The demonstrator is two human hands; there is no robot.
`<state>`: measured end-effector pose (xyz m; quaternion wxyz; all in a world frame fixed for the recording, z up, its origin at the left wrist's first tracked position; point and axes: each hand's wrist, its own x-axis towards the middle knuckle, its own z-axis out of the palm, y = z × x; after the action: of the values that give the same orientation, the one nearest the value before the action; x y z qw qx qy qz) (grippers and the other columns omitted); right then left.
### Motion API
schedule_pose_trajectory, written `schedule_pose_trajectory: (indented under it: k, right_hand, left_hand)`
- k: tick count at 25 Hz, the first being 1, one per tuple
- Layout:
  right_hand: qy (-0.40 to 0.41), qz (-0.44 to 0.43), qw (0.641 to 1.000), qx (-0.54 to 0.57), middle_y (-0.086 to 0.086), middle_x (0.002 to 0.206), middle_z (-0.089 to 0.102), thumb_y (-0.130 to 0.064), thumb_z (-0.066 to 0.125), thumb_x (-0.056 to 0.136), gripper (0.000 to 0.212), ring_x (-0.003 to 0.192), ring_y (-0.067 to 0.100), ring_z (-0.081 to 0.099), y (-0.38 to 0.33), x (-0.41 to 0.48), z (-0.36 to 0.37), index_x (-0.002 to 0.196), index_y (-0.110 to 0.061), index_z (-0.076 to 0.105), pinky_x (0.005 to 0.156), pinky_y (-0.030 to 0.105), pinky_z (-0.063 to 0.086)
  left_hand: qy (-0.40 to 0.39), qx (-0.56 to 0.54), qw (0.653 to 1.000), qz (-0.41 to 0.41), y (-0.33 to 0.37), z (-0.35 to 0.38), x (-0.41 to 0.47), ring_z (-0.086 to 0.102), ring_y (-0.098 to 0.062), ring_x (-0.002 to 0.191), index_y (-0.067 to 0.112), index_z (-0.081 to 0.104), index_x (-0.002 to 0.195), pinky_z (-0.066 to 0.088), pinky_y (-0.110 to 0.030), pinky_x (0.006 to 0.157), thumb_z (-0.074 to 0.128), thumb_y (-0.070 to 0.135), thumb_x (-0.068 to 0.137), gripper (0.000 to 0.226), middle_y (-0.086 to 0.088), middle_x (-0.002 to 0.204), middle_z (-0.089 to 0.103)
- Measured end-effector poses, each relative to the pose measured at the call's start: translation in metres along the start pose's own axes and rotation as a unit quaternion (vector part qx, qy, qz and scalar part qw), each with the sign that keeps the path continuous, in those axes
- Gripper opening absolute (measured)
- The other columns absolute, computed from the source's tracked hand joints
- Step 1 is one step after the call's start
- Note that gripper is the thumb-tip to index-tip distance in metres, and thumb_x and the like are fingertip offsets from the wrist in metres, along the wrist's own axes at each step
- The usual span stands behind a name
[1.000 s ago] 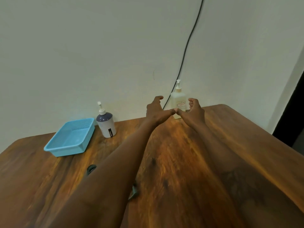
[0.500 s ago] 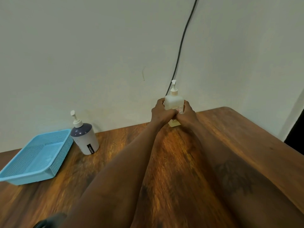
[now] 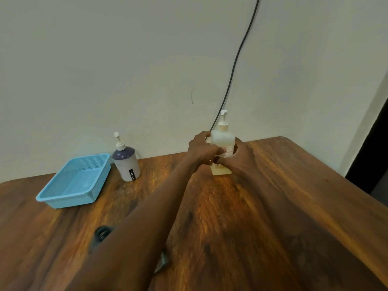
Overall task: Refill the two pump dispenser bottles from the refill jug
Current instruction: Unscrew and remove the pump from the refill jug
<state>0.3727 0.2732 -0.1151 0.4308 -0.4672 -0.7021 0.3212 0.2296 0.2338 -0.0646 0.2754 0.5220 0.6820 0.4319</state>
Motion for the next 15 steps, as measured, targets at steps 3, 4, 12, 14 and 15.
schedule_pose_trajectory:
  k: [3, 4, 12, 14, 15]
  right_hand:
    - [0.0, -0.013, 1.0, 0.006, 0.002, 0.128, 0.068, -0.039, 0.097, 0.063, 0.088, 0.103, 0.021, 0.067, -0.028, -0.047, -0.007, 0.138, -0.021, 0.054, 0.079, 0.029, 0.059]
    - [-0.007, -0.018, 1.0, 0.012, 0.002, 0.128, 0.068, -0.041, 0.097, 0.062, 0.089, 0.104, 0.021, 0.067, -0.039, -0.064, -0.008, 0.138, -0.02, 0.055, 0.079, 0.029, 0.059]
    - [-0.07, -0.109, 0.99, 0.058, -0.015, 0.112, 0.068, -0.043, 0.093, 0.06, 0.08, 0.096, 0.006, 0.069, -0.124, -0.178, -0.006, 0.131, -0.026, 0.06, 0.073, 0.022, 0.059]
    - [-0.096, -0.132, 0.983, 0.083, -0.014, 0.112, 0.072, -0.035, 0.094, 0.066, 0.069, 0.096, 0.006, 0.072, -0.138, -0.195, -0.005, 0.128, -0.026, 0.063, 0.075, 0.024, 0.062]
    - [-0.117, -0.136, 0.979, 0.097, -0.013, 0.112, 0.073, -0.032, 0.092, 0.07, 0.064, 0.097, 0.006, 0.073, -0.143, -0.2, -0.006, 0.127, -0.029, 0.064, 0.078, 0.026, 0.063]
  left_hand:
    - [0.004, 0.007, 1.0, 0.026, 0.005, -0.024, -0.049, 0.061, -0.019, 0.11, 0.023, 0.048, 0.147, 0.06, -0.039, 0.093, 0.088, 0.021, 0.076, 0.081, -0.001, 0.14, 0.06]
    - [0.005, 0.006, 0.999, 0.038, 0.004, -0.033, -0.067, 0.06, -0.018, 0.11, 0.025, 0.048, 0.147, 0.057, -0.038, 0.094, 0.088, 0.026, 0.077, 0.081, 0.0, 0.141, 0.059]
    - [0.032, -0.045, 0.994, 0.096, 0.003, -0.106, -0.197, 0.066, -0.016, 0.111, 0.037, 0.053, 0.122, 0.06, -0.036, 0.089, 0.093, 0.044, 0.068, 0.068, 0.012, 0.118, 0.064]
    - [0.052, -0.074, 0.991, 0.099, 0.001, -0.123, -0.221, 0.069, -0.016, 0.107, 0.037, 0.056, 0.117, 0.062, -0.035, 0.087, 0.095, 0.04, 0.066, 0.064, 0.012, 0.114, 0.068]
    - [0.063, -0.086, 0.989, 0.1, 0.0, -0.129, -0.23, 0.07, -0.015, 0.105, 0.036, 0.059, 0.116, 0.062, -0.034, 0.084, 0.095, 0.041, 0.065, 0.063, 0.012, 0.112, 0.07]
